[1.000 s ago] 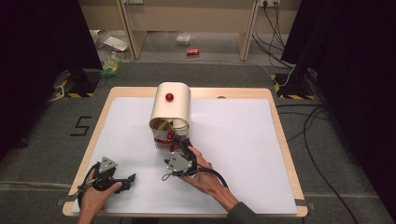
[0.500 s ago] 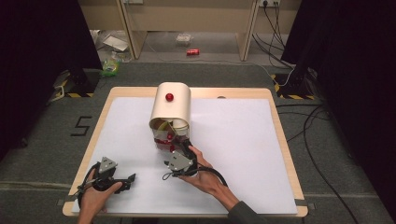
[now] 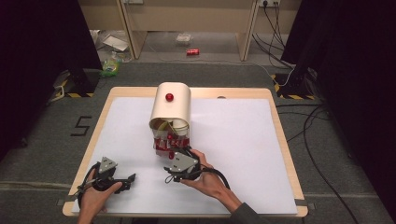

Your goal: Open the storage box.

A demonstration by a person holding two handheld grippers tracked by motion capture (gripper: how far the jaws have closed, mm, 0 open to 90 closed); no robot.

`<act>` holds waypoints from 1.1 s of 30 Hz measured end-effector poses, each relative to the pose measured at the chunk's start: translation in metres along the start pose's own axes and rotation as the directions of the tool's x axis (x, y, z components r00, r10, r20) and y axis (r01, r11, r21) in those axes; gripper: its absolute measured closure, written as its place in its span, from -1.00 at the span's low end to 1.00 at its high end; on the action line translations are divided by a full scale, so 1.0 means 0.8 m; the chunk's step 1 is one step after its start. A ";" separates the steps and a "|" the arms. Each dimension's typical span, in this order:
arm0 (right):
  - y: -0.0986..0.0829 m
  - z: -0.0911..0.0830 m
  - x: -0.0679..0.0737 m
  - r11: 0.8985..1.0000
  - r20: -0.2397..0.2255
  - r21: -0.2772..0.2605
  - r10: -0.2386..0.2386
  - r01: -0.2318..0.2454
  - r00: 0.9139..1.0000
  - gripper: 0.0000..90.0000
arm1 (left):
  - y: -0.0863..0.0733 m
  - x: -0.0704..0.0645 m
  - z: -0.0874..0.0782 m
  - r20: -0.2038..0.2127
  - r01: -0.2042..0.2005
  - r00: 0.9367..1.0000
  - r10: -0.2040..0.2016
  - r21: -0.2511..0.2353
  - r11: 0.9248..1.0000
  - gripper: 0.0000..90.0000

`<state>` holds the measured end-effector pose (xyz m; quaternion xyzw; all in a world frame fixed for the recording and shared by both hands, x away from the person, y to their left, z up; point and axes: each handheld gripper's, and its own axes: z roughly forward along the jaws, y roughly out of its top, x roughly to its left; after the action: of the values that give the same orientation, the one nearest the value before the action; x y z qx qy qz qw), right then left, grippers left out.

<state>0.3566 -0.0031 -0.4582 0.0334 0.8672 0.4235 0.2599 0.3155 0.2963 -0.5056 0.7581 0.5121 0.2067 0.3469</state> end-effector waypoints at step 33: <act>0.000 -0.025 0.015 0.999 -0.106 0.002 0.049 -0.049 0.993 -0.01 | 0.000 0.000 0.000 0.000 0.000 1.000 0.000 0.000 1.000 -0.85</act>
<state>0.3364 -0.0137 -0.4533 0.0322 0.8785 0.4313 0.2031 0.3154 0.2963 -0.5056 0.7580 0.5121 0.2069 0.3470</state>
